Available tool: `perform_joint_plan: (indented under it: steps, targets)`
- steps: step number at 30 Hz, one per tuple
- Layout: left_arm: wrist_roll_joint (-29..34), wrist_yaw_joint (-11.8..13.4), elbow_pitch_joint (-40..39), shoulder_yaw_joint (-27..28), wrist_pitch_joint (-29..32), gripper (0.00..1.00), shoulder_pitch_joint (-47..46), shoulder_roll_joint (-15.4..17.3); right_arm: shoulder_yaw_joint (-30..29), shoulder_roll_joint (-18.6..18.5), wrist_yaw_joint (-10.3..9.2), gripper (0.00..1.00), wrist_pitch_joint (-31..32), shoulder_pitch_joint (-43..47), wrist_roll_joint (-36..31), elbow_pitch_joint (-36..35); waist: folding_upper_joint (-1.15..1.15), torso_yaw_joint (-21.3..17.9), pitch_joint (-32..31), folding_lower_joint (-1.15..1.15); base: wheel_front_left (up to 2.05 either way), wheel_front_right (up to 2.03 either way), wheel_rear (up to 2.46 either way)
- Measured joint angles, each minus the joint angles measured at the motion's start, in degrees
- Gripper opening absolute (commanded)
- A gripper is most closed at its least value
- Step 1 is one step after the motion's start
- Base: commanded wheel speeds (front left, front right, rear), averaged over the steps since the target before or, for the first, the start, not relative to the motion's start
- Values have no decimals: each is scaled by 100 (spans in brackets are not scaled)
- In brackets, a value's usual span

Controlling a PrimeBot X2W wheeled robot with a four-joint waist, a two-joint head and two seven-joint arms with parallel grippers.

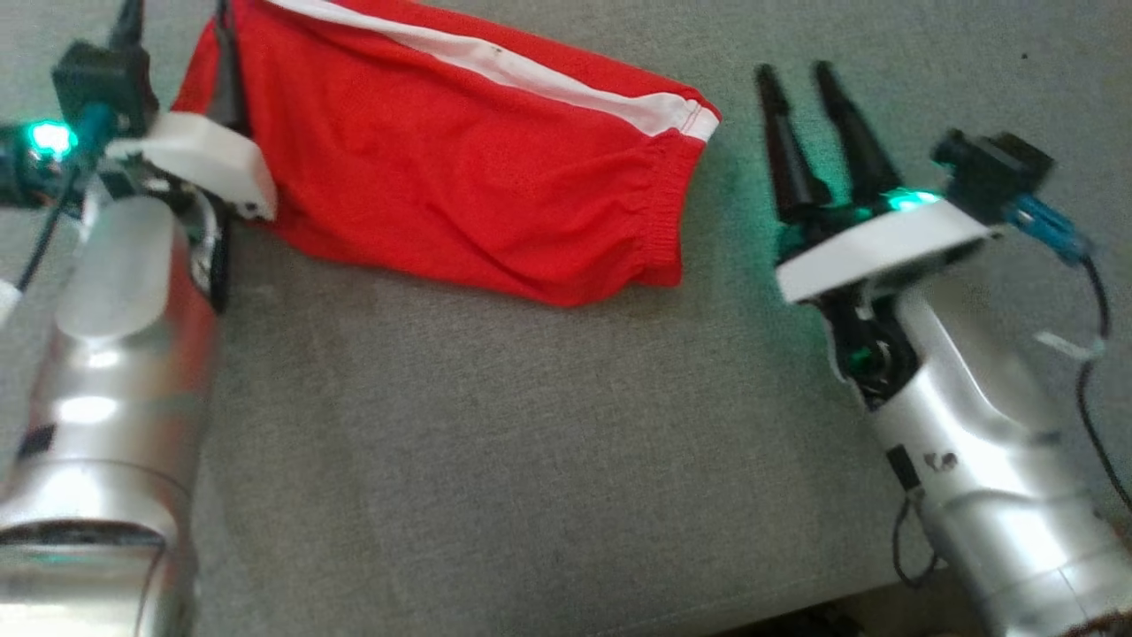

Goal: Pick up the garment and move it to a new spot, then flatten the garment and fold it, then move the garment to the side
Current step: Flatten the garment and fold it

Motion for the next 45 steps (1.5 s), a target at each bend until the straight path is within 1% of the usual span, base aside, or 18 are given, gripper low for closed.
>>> perform_joint_plan:
  steps: [2,5,6,8,10,14,18,21,22,23,24,26,28,33,37,39,41,45]
  targets:
    - [-146,0,16,103,-43,100,149,-110,-557,63,0,100,-1,261,-746,-59,0,54,-56,0,0,0,0]
    - [-337,-2,18,227,-92,100,409,-240,-1220,209,0,100,-2,691,-1775,-255,0,121,-130,0,0,0,0]
    - [-389,-7,14,263,-92,100,485,-272,-1370,256,0,100,-2,811,-2061,-334,0,139,-150,0,0,0,0]
    - [-464,-9,-13,293,-93,100,600,-323,-1659,371,0,100,-2,996,-2430,-441,0,166,-178,0,0,0,0]
    - [-524,-11,-97,332,-109,100,662,-346,-1820,435,0,100,-7,1118,-2683,-505,0,171,-188,0,0,0,0]
    - [-561,14,-65,417,-110,100,666,-342,-1974,461,0,100,-7,1235,-2888,-552,0,139,-175,0,0,0,0]
    - [-559,58,255,393,-123,100,649,-342,-2029,479,0,100,-8,1240,-2930,-556,0,102,-206,0,0,0,0]
    - [-553,44,525,301,11,100,638,-359,-2033,486,0,100,-7,1316,-2911,-556,0,107,-292,0,0,0,0]
    - [-554,5,631,288,82,44,639,-379,-2042,492,0,100,-7,1361,-2895,-547,0,115,-332,0,0,0,0]
    - [-553,-21,727,269,149,24,644,-398,-2060,492,0,100,-8,1411,-2880,-543,0,127,-376,0,0,0,0]
    - [-553,-44,817,240,210,0,659,-417,-2071,495,0,100,-7,1462,-2873,-539,0,142,-425,0,0,0,0]
    - [-554,-137,940,204,313,0,700,-482,-2096,500,0,100,-8,1544,-2863,-508,0,181,-535,0,0,0,0]
    - [-572,-143,1006,199,312,0,816,-553,-2111,502,0,100,-8,1595,-2831,-458,0,228,-656,0,0,0,0]
    - [-700,-143,1033,205,-3,0,1340,-655,-2147,504,0,100,-8,1792,-2817,-369,0,379,-1033,0,0,0,0]
    - [-757,-142,915,187,-92,0,1881,-738,-2227,509,0,100,-7,2154,-2819,-266,0,541,-1394,0,0,0,0]
    - [-757,-137,768,115,-109,0,2205,-762,-2253,511,0,100,-8,2343,-2818,-194,0,634,-1581,0,0,0,0]
    - [-776,-120,450,120,-109,0,2580,-783,-2267,513,0,100,-7,2514,-2818,-143,0,733,-1759,-1,0,0,0]
    - [-936,66,-338,168,-109,0,3418,-824,-2234,516,0,100,-7,2733,-2817,-46,0,942,-2034,-1,0,0,0]
